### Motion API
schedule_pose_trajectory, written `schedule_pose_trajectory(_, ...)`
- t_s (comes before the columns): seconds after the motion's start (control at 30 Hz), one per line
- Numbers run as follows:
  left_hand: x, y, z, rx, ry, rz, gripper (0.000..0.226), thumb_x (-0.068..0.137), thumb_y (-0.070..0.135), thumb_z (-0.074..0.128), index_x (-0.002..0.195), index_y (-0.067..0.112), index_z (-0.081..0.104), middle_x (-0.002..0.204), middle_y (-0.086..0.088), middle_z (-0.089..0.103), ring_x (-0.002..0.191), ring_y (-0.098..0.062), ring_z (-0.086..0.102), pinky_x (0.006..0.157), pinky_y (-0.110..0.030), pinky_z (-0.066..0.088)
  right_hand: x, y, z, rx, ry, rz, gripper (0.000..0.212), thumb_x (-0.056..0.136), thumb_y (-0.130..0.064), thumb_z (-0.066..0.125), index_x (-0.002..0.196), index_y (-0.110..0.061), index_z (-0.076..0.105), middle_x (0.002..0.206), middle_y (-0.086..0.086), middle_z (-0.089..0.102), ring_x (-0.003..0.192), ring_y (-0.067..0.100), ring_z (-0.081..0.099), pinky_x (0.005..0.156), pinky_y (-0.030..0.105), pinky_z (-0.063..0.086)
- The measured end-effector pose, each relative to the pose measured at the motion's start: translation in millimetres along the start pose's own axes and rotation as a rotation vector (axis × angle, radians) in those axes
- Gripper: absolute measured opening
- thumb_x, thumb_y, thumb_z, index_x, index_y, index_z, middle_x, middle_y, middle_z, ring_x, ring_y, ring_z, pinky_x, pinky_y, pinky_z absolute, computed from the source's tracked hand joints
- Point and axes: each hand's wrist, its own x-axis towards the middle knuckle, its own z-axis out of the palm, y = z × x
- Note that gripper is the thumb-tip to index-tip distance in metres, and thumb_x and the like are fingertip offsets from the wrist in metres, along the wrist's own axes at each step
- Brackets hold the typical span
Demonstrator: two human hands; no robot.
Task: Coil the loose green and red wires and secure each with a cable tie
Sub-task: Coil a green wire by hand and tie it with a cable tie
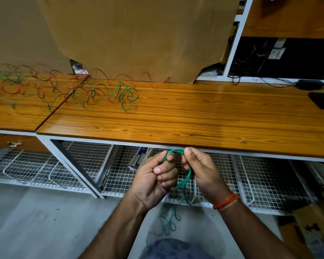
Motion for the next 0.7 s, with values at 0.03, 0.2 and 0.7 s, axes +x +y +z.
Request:
schedule_pose_trajectory(0.03,0.4,0.0,-0.1,-0.011,0.017,0.014,0.027,0.101,0.024,0.049,0.081,0.013,0.063,0.047,0.012,0.035,0.044,-0.003,0.018,0.045,-0.017,0.015,-1.4,2.4,-2.6,-0.006,-0.011,-0.002,0.037,0.104,-0.037,0.043,0.084,-0.009,0.058,0.069,-0.005,0.051,0.070,0.010,0.046,0.069,0.023,0.040)
schedule_pose_trajectory(0.2,-1.9,8.6,-6.2,-0.128,0.049,0.112,0.036,0.107,0.022,0.035,0.080,0.014,0.058,0.048,0.010,0.036,0.045,-0.003,0.017,0.044,-0.017,0.015,-11.5,18.3,-30.7,-0.038,-0.061,0.120,0.004,0.101,-0.012,0.062,0.102,-0.008,0.062,0.073,-0.012,0.062,0.068,0.002,0.055,0.065,0.016,0.045)
schedule_pose_trajectory(0.7,5.1,27.5,-20.9,0.019,0.251,0.450,0.022,0.104,0.026,0.038,0.089,0.015,0.049,0.061,0.005,0.045,0.050,-0.006,0.043,0.048,-0.016,0.039,-35.1,14.7,-65.9,-0.475,-0.029,-0.123,0.011,0.092,-0.018,0.071,0.098,-0.023,0.079,0.096,-0.006,0.065,0.096,0.019,0.065,0.081,0.025,0.052)
